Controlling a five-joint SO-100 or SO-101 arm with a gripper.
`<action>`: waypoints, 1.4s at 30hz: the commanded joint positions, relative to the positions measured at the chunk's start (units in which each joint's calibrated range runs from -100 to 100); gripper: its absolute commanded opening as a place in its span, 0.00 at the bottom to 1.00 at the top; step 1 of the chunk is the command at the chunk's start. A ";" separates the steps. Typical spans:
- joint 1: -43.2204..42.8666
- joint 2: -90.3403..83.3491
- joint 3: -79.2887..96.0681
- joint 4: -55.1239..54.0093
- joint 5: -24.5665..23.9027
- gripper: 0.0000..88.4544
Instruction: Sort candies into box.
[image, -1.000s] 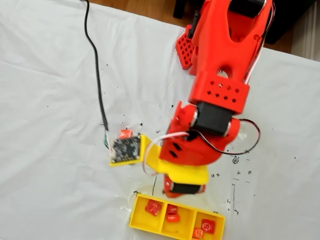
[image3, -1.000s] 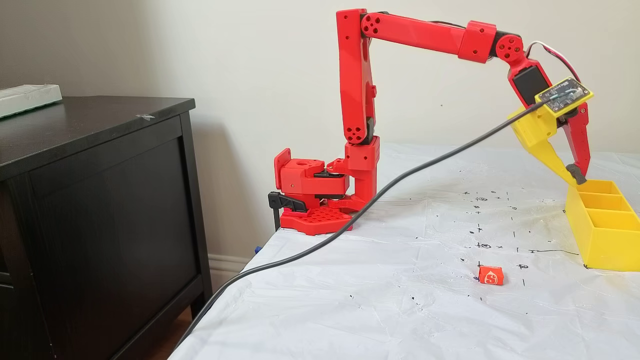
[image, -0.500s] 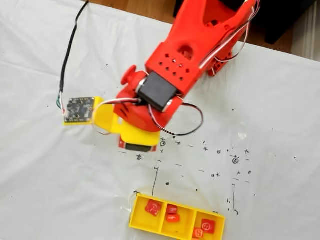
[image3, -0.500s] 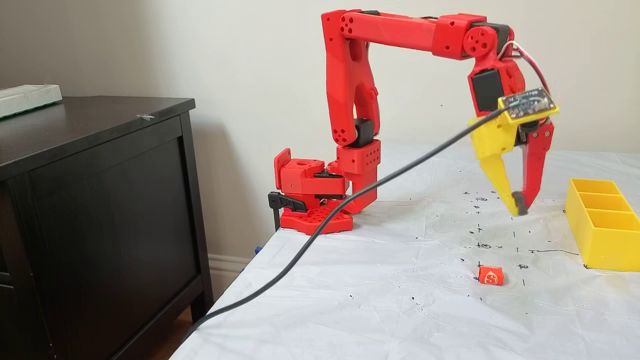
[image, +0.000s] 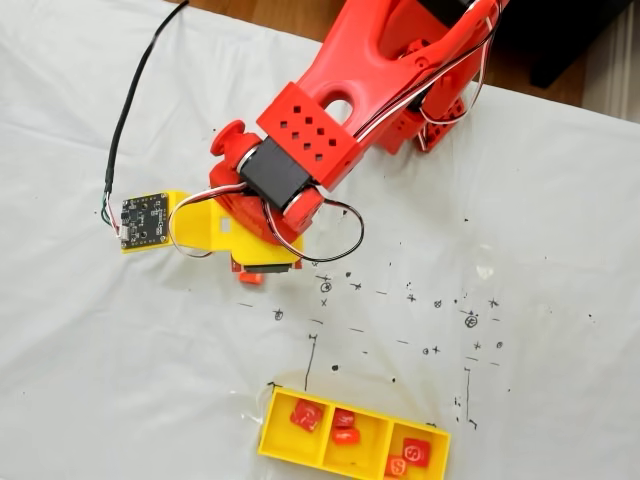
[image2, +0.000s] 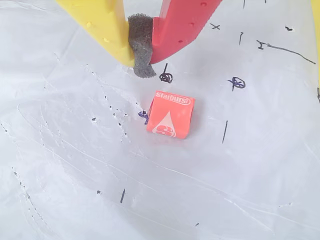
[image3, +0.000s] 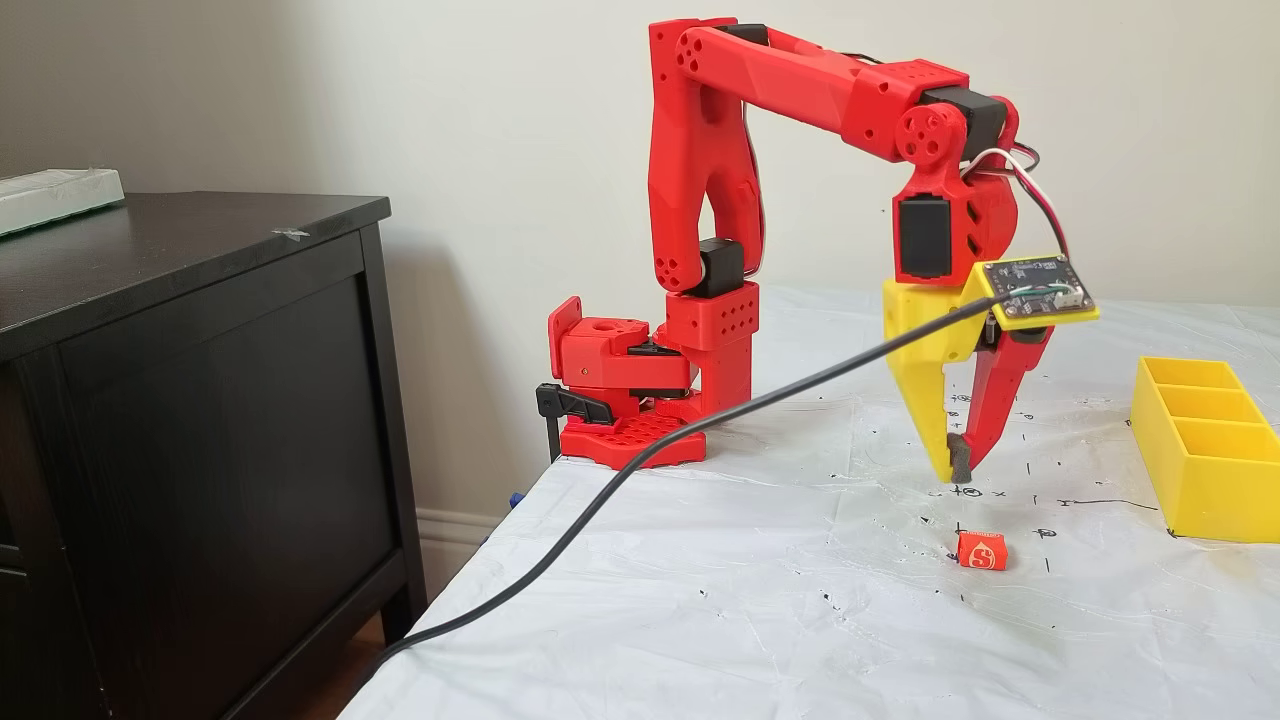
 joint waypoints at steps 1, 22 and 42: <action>1.40 1.74 -4.15 -0.15 0.49 0.03; 3.12 4.97 -7.97 -0.31 1.32 0.36; 2.31 10.39 -9.34 -1.86 2.05 0.31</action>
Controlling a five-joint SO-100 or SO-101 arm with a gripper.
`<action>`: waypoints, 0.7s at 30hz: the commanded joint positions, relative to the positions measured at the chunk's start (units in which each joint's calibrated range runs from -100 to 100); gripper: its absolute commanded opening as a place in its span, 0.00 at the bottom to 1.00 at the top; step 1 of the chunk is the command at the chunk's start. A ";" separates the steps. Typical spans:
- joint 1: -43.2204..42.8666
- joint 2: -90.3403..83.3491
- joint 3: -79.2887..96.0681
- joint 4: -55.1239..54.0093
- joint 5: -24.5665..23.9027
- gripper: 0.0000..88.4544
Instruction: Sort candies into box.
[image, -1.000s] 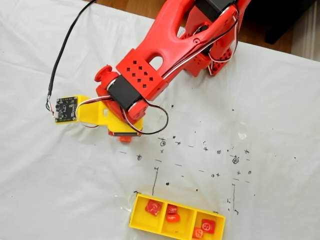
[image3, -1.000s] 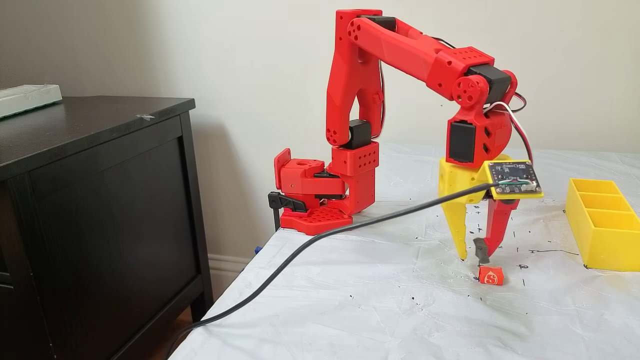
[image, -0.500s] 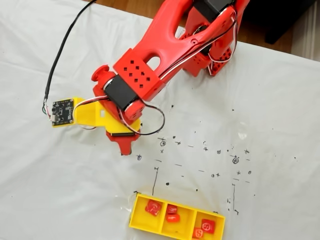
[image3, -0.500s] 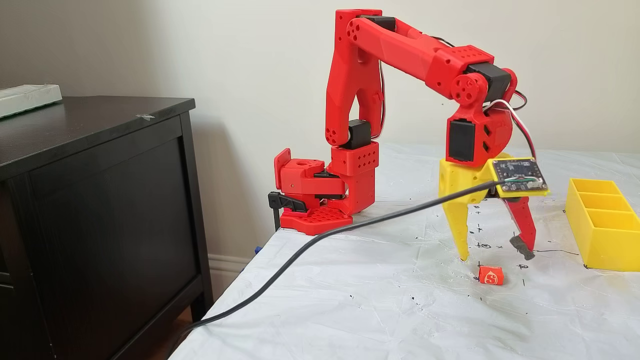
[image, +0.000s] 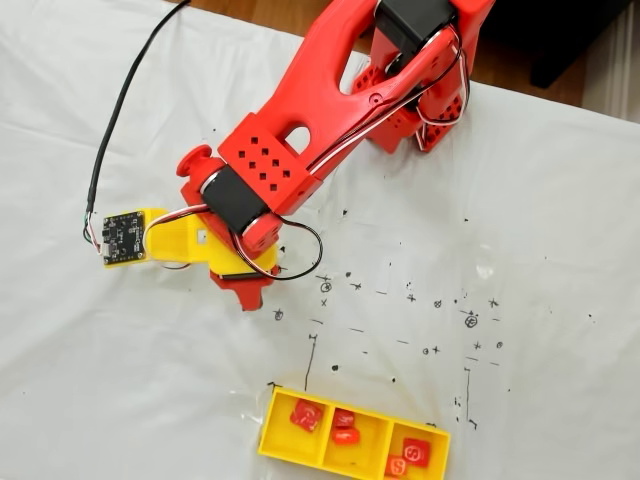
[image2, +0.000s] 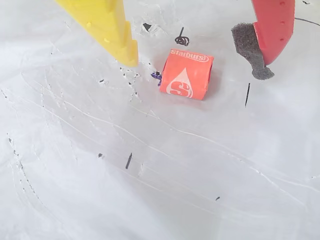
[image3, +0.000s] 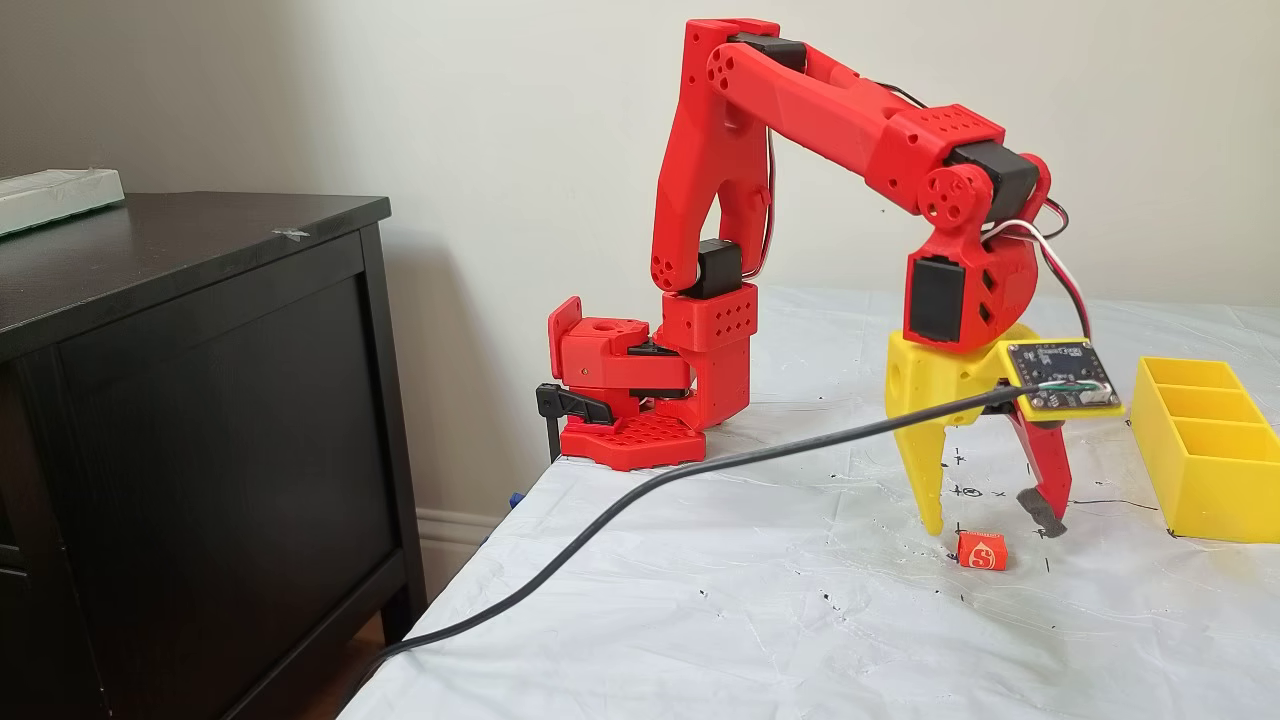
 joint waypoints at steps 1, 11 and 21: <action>-0.71 -1.23 -2.06 -1.65 -0.29 0.31; -1.79 2.67 -1.15 -1.98 -0.24 0.31; -1.79 3.69 2.76 -6.15 -0.15 0.32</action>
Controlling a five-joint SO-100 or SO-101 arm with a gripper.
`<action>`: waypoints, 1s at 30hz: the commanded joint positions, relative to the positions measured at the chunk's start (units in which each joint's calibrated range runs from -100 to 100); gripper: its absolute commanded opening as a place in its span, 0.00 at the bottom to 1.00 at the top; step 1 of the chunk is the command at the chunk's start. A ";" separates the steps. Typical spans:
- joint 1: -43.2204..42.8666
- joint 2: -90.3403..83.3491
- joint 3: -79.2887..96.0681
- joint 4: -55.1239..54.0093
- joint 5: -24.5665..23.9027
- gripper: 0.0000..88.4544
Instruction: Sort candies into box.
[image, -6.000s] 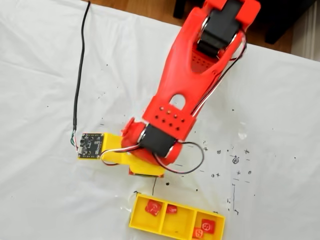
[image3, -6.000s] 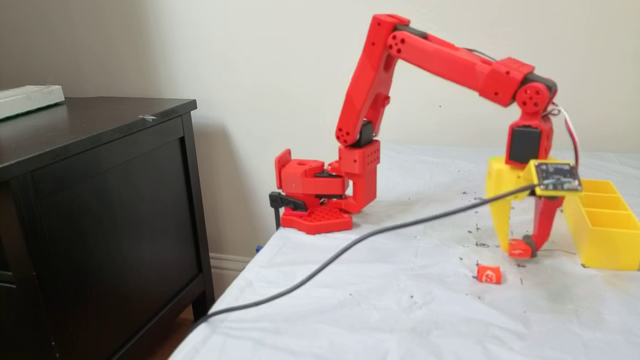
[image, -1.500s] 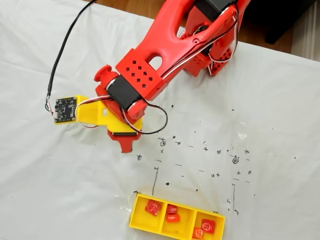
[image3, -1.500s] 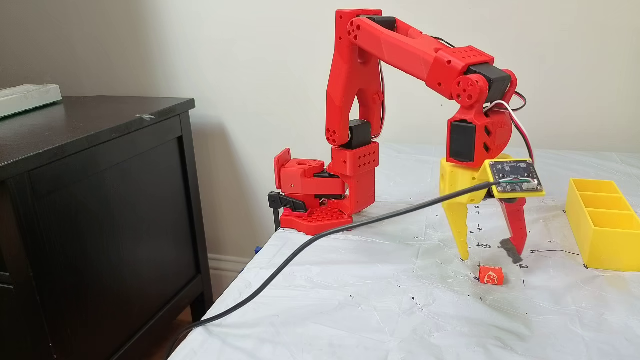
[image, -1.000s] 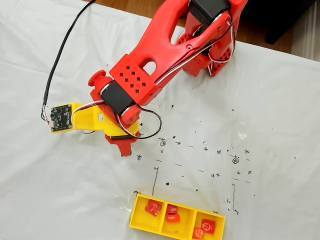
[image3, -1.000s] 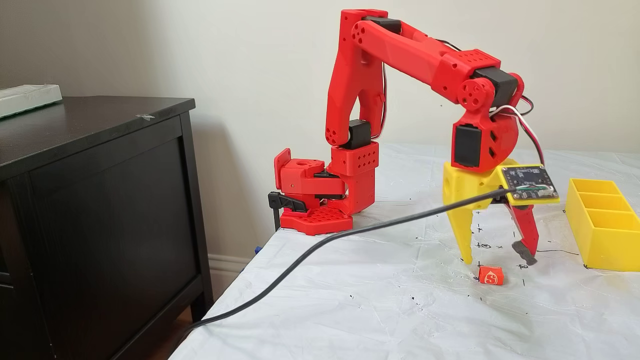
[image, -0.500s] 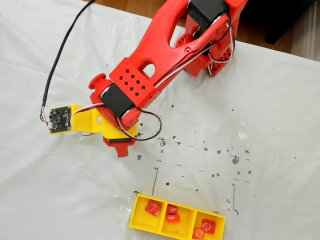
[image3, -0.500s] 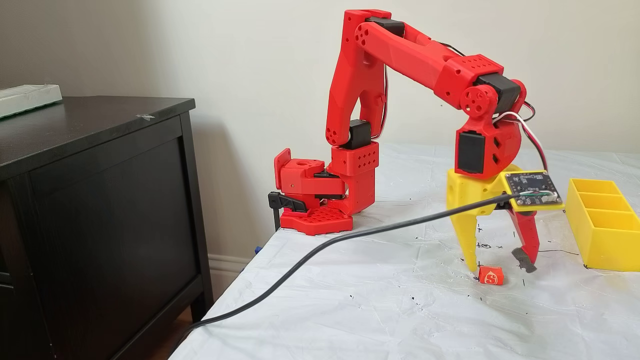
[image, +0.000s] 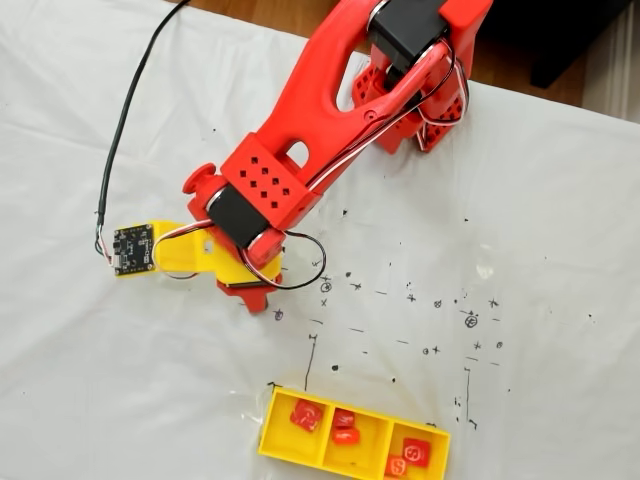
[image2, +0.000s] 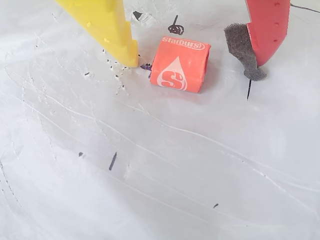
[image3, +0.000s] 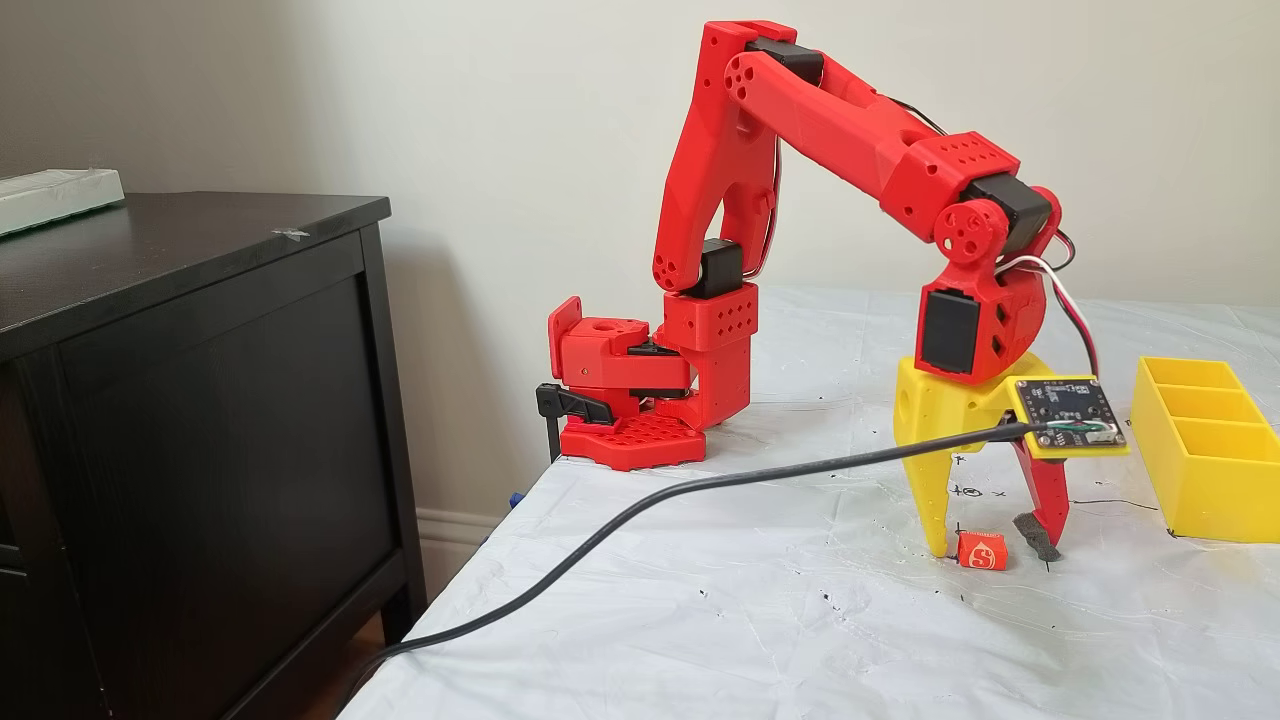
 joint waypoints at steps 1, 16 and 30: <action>-0.41 -0.55 2.01 -3.60 0.29 0.32; 0.40 0.21 -2.27 -2.13 0.54 0.31; 0.67 0.29 -2.91 -1.96 0.54 0.31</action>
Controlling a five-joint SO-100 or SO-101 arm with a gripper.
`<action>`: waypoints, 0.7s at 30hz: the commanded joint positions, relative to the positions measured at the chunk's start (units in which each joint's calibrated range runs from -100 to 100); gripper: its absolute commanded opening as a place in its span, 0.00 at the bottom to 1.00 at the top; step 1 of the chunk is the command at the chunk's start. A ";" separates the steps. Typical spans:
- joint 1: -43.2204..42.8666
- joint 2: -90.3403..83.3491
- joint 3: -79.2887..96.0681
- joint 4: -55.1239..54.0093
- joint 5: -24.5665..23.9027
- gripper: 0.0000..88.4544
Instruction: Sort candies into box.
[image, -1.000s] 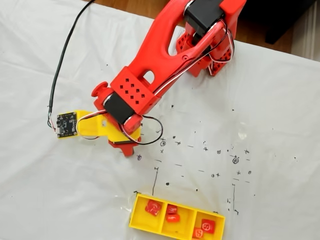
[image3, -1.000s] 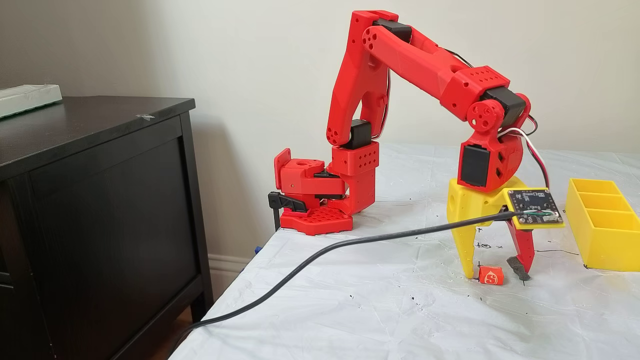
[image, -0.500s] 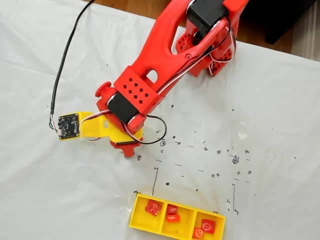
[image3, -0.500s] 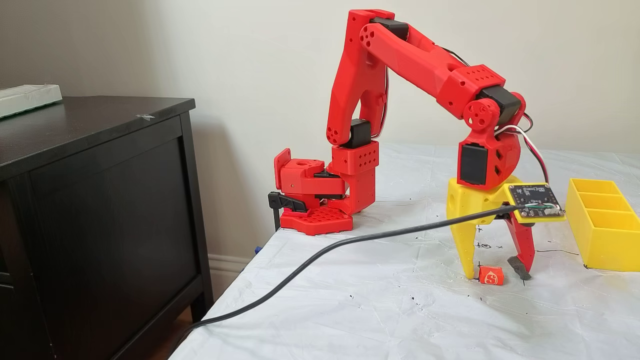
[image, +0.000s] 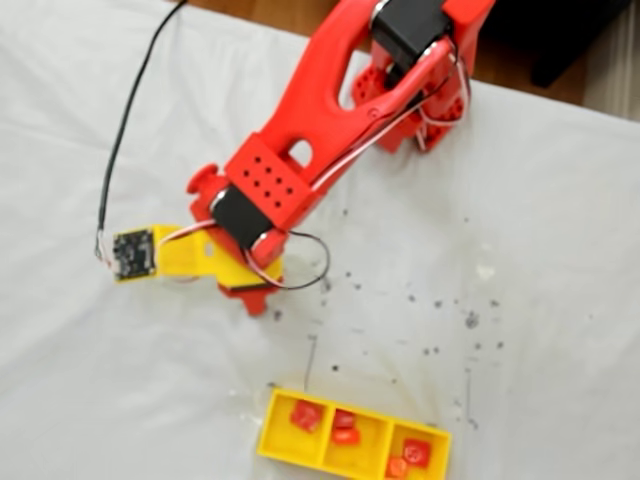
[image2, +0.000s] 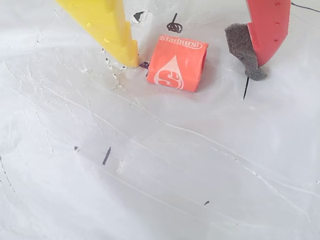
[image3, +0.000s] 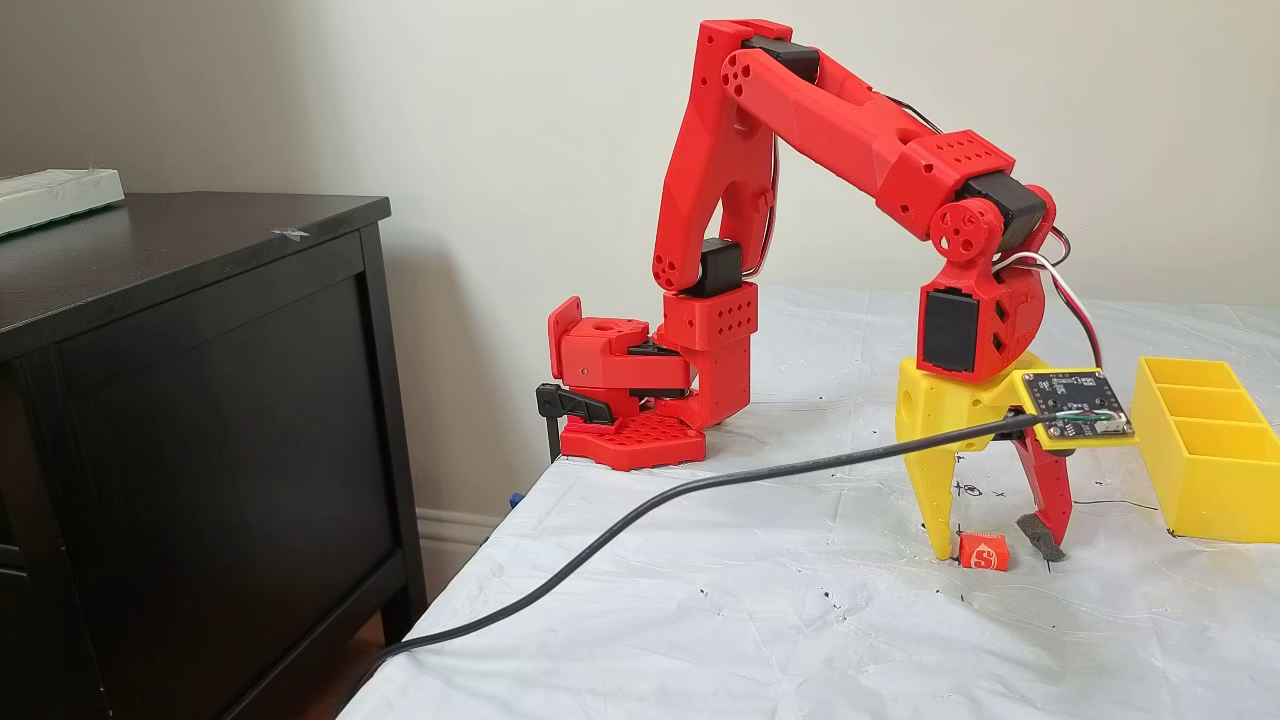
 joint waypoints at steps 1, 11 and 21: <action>0.52 -1.15 -3.35 0.01 0.20 0.25; 0.25 -0.64 -3.71 -0.98 -2.34 0.00; -5.91 -15.31 -3.71 2.14 -6.84 0.00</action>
